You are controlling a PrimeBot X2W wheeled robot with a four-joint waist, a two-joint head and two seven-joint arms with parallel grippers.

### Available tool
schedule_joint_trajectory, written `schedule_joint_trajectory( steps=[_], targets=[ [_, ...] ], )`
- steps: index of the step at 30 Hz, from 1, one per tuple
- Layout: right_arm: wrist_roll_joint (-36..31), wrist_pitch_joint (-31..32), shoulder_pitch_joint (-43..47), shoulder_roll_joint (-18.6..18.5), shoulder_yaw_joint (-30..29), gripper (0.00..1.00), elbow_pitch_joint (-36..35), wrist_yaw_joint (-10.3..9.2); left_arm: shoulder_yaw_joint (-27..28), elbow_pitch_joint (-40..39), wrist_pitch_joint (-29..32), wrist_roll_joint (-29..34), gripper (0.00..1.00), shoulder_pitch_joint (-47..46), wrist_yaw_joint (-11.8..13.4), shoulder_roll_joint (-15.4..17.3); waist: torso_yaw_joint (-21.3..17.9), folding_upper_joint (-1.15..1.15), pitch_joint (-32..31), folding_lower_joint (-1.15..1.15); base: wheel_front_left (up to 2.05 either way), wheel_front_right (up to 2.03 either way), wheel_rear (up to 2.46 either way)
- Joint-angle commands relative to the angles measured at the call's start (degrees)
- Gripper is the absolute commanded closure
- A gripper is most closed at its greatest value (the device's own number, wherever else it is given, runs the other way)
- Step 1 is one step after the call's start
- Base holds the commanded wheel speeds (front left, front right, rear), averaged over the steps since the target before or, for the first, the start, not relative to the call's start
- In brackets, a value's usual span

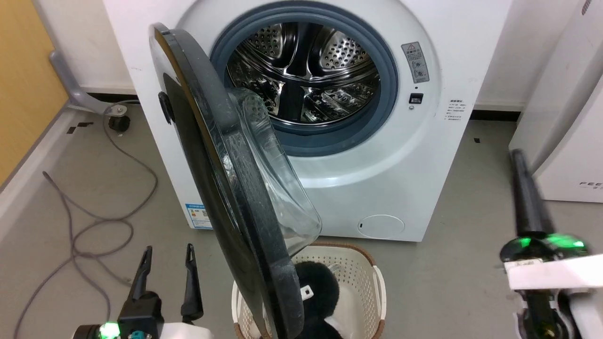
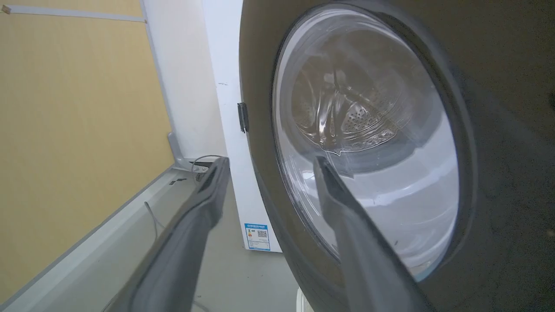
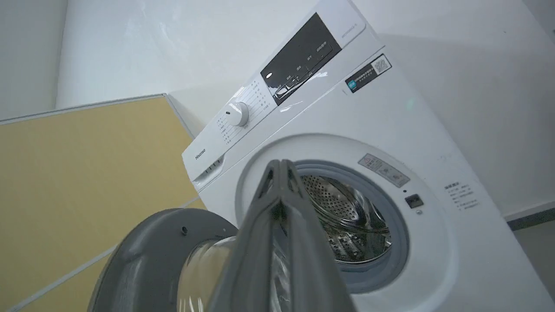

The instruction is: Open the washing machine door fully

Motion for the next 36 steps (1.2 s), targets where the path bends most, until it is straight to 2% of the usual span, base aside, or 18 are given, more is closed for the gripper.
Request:
schedule_joint_trajectory(
  steps=[1,4,6,8,10,13,18,25,27,28,36],
  targets=[
    [-3.79,-0.22,1.22,0.42,-1.37,1.00,-0.98,0.07,0.14,-0.34,-0.30,0.30,0.00,0.69,-0.21,0.03,-0.06,0.00,-0.10,0.00,0.00,0.00,0.00],
    [-19.06,-0.24,2.95,2.58,-4.45,1.00,-3.38,0.07,0.58,-0.63,-0.30,0.26,0.00,1.03,-0.21,0.03,-0.18,0.00,-0.31,0.00,0.00,0.00,0.00],
    [-25.79,-0.25,4.50,4.91,-5.81,1.00,-4.51,0.07,0.82,-0.74,-0.30,0.26,0.00,1.21,-0.25,0.03,-0.20,0.00,-0.44,0.00,0.00,0.00,0.00],
    [-34.28,-0.26,5.92,5.22,-5.68,1.00,-5.40,0.07,1.01,-0.79,-0.30,0.31,0.00,1.32,-0.23,0.02,-0.18,0.00,-0.52,0.00,0.00,0.00,0.00],
    [-38.03,-0.26,7.63,6.90,-6.62,1.00,-4.99,0.07,1.20,-0.85,-0.30,0.36,0.00,1.43,-0.21,0.01,-0.22,0.00,-0.62,0.00,0.00,0.00,0.00],
    [-45.74,-0.26,9.99,7.54,-6.47,1.00,-3.38,0.07,1.37,-0.97,-0.30,0.43,0.00,1.59,-0.26,0.00,-0.17,0.00,-0.74,0.00,0.00,0.00,0.00],
    [-50.94,-0.26,13.05,8.71,-6.82,1.00,0.50,0.07,1.43,-1.21,-0.30,0.56,0.00,1.73,-0.39,-0.04,-0.01,0.00,-0.72,0.00,0.00,0.00,0.00],
    [-51.94,-0.27,15.27,9.17,-7.16,1.00,6.57,0.07,1.29,-1.20,-0.30,0.59,0.00,1.70,-0.41,-0.17,0.19,0.00,-0.55,0.00,0.00,0.00,0.00],
    [-52.11,-0.27,15.53,9.19,-6.56,0.54,7.35,0.07,1.25,-1.16,-0.30,0.56,0.00,1.69,-0.39,-0.22,0.25,0.00,-0.48,0.00,0.00,0.00,0.00],
    [-52.21,-0.27,15.60,9.19,-6.32,0.00,7.67,0.07,1.24,-1.10,-0.30,0.54,0.00,1.67,-0.40,-0.25,0.27,0.00,-0.45,0.00,0.00,0.00,0.00],
    [-52.13,-0.27,16.25,9.20,-6.81,0.00,8.99,0.07,1.50,-0.89,-0.30,0.39,0.00,1.55,-0.19,-0.42,0.68,0.00,-0.65,0.00,0.00,0.00,0.00]
  ],
)
